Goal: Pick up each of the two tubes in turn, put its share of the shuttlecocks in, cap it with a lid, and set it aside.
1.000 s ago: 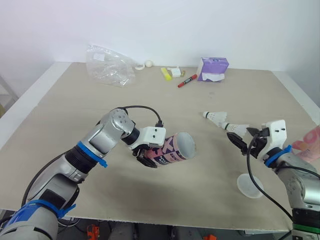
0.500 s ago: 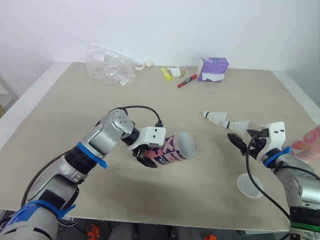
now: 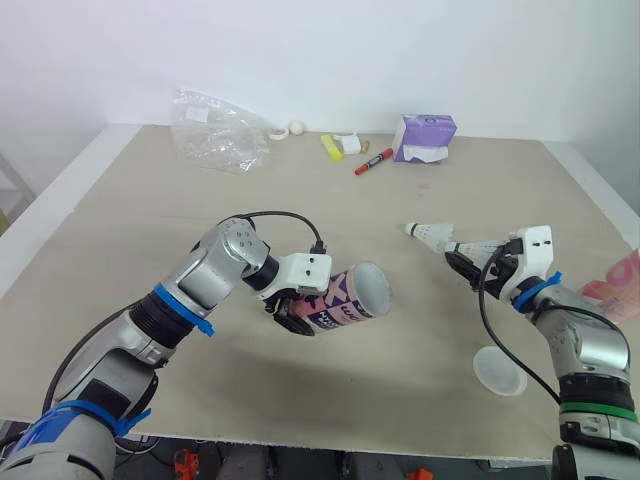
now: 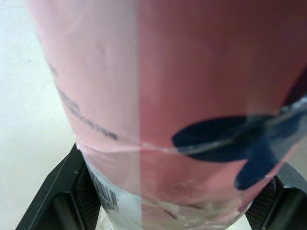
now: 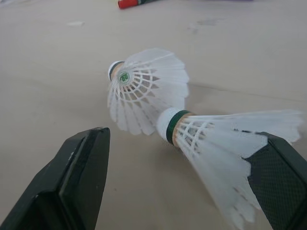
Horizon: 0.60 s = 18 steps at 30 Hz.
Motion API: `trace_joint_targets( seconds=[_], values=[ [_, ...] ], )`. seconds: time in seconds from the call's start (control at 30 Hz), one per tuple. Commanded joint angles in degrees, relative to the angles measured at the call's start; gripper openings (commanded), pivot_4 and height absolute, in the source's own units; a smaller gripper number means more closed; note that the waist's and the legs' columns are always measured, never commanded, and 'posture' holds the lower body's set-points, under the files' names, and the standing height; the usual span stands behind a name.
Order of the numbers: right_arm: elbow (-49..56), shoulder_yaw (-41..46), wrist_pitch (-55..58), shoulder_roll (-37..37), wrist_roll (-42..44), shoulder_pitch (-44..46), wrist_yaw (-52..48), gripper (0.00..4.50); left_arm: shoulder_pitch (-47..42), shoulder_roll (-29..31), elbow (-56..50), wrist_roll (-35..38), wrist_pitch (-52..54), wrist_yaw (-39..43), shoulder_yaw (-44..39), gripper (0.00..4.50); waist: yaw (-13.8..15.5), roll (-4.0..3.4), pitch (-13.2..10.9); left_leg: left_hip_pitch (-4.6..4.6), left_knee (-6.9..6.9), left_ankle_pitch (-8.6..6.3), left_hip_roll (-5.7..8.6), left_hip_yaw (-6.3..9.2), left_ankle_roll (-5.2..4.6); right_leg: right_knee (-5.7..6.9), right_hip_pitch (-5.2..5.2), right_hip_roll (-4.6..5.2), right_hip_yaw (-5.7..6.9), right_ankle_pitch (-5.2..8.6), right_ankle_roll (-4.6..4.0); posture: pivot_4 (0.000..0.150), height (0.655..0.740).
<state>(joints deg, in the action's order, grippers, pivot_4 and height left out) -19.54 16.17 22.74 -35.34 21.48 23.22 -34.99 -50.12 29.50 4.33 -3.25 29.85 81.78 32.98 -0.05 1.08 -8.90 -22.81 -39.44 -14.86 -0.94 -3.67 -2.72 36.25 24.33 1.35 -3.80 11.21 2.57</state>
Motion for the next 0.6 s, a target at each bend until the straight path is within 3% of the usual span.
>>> trace_joint_targets(
  seconds=[0.03,0.07,0.23,0.3,0.47,0.6],
  values=[
    [-0.78,0.75,-1.37,-0.49,-0.13,1.7,-0.59,3.92,0.66,0.26,1.92,-1.89,0.77,-1.69,1.23,3.36,0.0,0.0,0.0,0.0,0.0,0.0,0.0,0.0,0.0,0.0,0.0,0.0,0.0,0.0,0.0,0.15,0.74],
    [-1.43,0.63,-1.5,-0.51,-0.25,1.99,-0.69,3.59,0.7,0.27,1.9,-1.89,0.78,-1.75,1.21,3.36,-0.01,0.0,0.0,0.0,0.0,0.0,0.0,-0.01,0.0,0.0,0.0,0.0,-0.01,0.0,0.0,0.15,0.74],
    [-3.48,1.04,-2.08,-0.61,-0.48,2.94,-0.52,1.0,0.73,0.18,1.91,-1.91,0.9,-1.9,1.18,3.36,-0.09,0.0,0.0,0.0,0.0,0.01,0.03,-0.03,-0.02,0.0,0.0,0.0,-0.07,-0.02,0.03,0.15,0.74],
    [-2.99,1.36,-1.99,-0.84,-0.36,2.45,-0.44,0.19,0.81,0.09,1.98,-1.95,0.82,-2.03,1.21,3.36,-0.09,0.0,0.0,0.0,0.0,0.01,0.03,-0.03,-0.02,0.0,0.0,0.0,-0.08,-0.02,0.03,0.15,0.74],
    [1.5,2.43,-2.01,-1.59,-0.07,-0.19,0.06,0.05,0.95,-0.01,2.07,-1.98,0.65,-2.08,1.28,3.36,-0.02,0.0,0.0,0.0,0.0,0.01,0.06,-0.01,-0.02,0.0,-0.01,0.01,-0.11,-0.02,0.04,0.15,0.74],
    [11.74,2.92,-1.33,-4.04,-0.3,-3.94,0.18,0.05,0.84,-0.13,2.5,-2.0,0.36,-2.07,1.24,3.36,-0.08,-0.04,0.01,-0.03,0.01,0.01,0.1,0.01,-0.03,0.0,0.0,0.02,-0.15,0.02,0.11,0.15,0.74]
  ],
)
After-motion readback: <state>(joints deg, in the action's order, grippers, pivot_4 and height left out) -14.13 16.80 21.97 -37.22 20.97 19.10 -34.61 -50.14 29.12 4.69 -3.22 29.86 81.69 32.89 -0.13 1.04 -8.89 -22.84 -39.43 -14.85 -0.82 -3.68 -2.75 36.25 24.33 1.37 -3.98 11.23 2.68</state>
